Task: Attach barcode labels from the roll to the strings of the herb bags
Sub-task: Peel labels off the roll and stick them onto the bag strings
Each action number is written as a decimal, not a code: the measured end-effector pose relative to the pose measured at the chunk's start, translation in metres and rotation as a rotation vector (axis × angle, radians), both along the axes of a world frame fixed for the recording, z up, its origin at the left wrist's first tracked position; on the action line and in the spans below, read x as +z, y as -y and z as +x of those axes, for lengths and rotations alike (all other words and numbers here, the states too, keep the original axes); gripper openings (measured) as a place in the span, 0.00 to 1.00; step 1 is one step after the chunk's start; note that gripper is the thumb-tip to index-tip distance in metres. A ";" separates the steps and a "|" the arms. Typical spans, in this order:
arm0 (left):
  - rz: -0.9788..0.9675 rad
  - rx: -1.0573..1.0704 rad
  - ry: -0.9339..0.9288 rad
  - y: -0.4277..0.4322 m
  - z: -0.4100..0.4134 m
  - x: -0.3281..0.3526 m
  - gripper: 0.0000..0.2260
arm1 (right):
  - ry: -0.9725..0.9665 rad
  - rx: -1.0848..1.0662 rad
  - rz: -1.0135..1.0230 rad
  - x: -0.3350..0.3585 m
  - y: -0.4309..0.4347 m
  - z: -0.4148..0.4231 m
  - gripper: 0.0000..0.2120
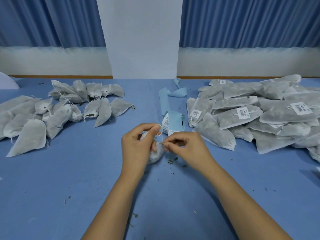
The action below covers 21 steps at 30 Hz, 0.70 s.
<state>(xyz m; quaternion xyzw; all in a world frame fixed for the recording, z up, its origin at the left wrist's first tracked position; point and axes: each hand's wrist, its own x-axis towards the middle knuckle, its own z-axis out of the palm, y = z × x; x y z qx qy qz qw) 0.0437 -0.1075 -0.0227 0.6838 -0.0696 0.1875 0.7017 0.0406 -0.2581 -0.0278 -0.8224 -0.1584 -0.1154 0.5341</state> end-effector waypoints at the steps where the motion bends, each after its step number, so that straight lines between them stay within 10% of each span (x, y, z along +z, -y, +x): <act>1: 0.008 -0.011 -0.012 0.000 0.000 0.000 0.07 | -0.001 0.002 -0.001 0.000 0.000 0.000 0.07; 14: 0.043 -0.196 -0.093 0.007 -0.004 0.002 0.12 | 0.161 -0.127 0.372 0.005 -0.003 -0.002 0.10; 21: -0.116 -0.273 -0.168 0.006 -0.002 0.003 0.12 | 0.405 -0.170 0.104 0.005 -0.005 -0.006 0.04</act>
